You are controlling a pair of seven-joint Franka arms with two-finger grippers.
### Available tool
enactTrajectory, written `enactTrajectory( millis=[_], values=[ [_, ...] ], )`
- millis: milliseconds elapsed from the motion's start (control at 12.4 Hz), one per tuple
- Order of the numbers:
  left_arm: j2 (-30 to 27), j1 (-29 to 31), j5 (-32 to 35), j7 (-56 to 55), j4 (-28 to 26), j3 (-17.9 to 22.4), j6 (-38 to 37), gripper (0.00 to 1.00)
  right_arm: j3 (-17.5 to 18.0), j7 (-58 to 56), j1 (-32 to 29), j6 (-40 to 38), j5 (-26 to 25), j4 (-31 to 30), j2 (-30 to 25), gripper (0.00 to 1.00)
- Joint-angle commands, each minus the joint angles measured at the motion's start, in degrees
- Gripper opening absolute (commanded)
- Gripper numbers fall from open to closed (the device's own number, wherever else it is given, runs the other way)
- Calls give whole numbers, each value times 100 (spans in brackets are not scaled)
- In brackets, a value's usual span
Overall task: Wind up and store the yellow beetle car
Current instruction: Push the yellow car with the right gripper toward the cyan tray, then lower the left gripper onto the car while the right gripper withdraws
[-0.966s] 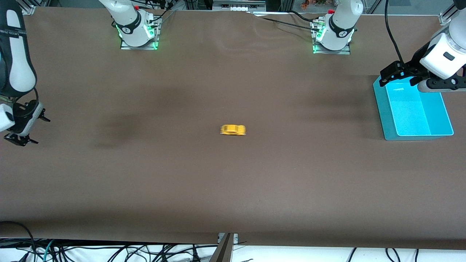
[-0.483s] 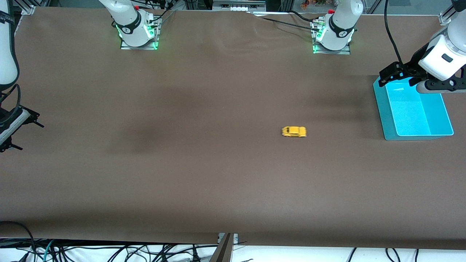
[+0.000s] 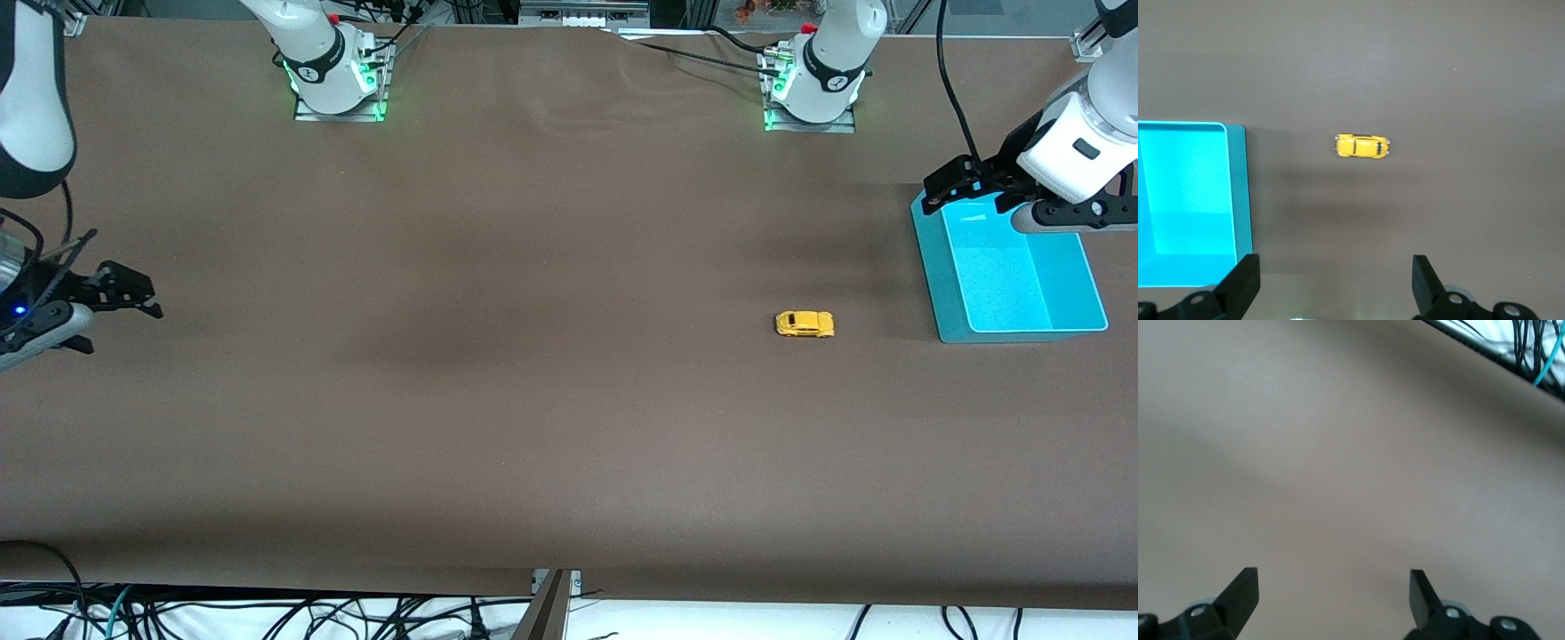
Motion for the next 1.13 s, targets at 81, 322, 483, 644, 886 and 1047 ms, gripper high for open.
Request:
enactTrajectory(
  millis=[81, 322, 483, 644, 886, 1047],
  values=[
    [-61, 50, 12, 155, -456, -28, 465, 100, 28, 1489, 179, -445, -18, 149, 22, 100],
    [-53, 85, 152, 156, -1203, 16, 1458, 100, 159, 2071, 416, -786, -18, 218, 22, 100],
    [26, 103, 152, 156, -1572, 51, 2020, 100, 169, 2020, 408, -876, -70, 482, 65, 100],
    [192, 103, 152, 470, -2126, 174, 2793, 100, 151, 2019, 320, -867, -263, 482, 57, 100],
    [614, 103, 152, 736, -2400, 271, 3393, 100, 125, 2055, 285, -823, -641, 482, -206, 100],
    [913, 25, 152, 762, -2619, 271, 3892, 100, 125, 2011, 206, -902, -669, 352, -443, 100]
  ],
)
